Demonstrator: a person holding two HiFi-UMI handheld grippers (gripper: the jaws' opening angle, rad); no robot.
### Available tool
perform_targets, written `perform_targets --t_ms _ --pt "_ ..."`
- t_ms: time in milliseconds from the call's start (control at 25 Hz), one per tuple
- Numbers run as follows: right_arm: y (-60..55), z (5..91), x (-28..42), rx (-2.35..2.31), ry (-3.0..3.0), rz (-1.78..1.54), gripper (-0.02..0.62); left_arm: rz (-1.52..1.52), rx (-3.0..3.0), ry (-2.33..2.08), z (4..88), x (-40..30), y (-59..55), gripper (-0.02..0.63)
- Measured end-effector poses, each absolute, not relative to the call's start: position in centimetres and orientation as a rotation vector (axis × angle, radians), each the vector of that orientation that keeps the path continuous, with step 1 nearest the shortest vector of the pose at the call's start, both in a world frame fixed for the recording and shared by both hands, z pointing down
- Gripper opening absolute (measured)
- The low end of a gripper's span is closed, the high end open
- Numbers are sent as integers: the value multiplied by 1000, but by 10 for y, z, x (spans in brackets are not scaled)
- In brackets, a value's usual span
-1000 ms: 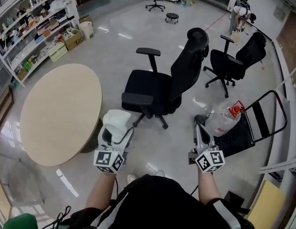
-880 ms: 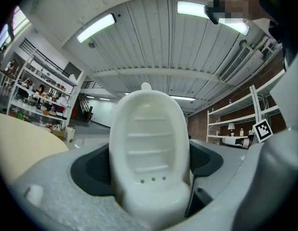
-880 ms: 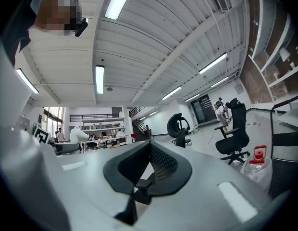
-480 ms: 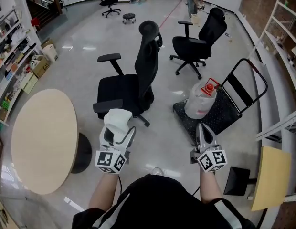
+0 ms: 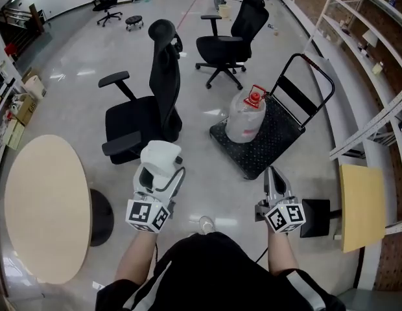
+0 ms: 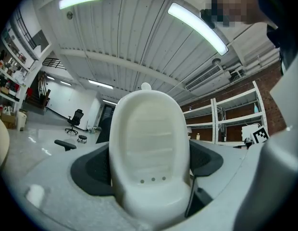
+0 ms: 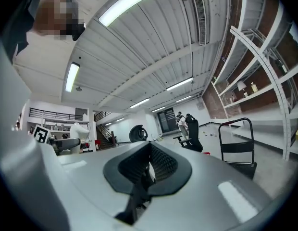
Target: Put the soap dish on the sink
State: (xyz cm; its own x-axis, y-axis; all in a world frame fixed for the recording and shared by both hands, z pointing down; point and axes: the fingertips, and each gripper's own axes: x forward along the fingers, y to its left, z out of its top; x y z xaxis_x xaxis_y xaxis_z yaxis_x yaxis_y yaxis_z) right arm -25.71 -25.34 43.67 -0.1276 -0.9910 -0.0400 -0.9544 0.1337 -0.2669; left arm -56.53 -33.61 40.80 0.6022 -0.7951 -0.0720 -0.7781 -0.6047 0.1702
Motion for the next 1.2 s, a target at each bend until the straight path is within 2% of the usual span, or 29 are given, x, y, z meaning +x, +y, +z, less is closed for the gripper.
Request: perform_targets --t_ms 400,1200 --pt "-239 421 -231 -1928 2173 -187 5 -226 2714 -1333 405 -545 -336 453" --pt "-158 412 -9 -2065 2059 -86 5 -274 2826 -1104 399 -292 -296 453"
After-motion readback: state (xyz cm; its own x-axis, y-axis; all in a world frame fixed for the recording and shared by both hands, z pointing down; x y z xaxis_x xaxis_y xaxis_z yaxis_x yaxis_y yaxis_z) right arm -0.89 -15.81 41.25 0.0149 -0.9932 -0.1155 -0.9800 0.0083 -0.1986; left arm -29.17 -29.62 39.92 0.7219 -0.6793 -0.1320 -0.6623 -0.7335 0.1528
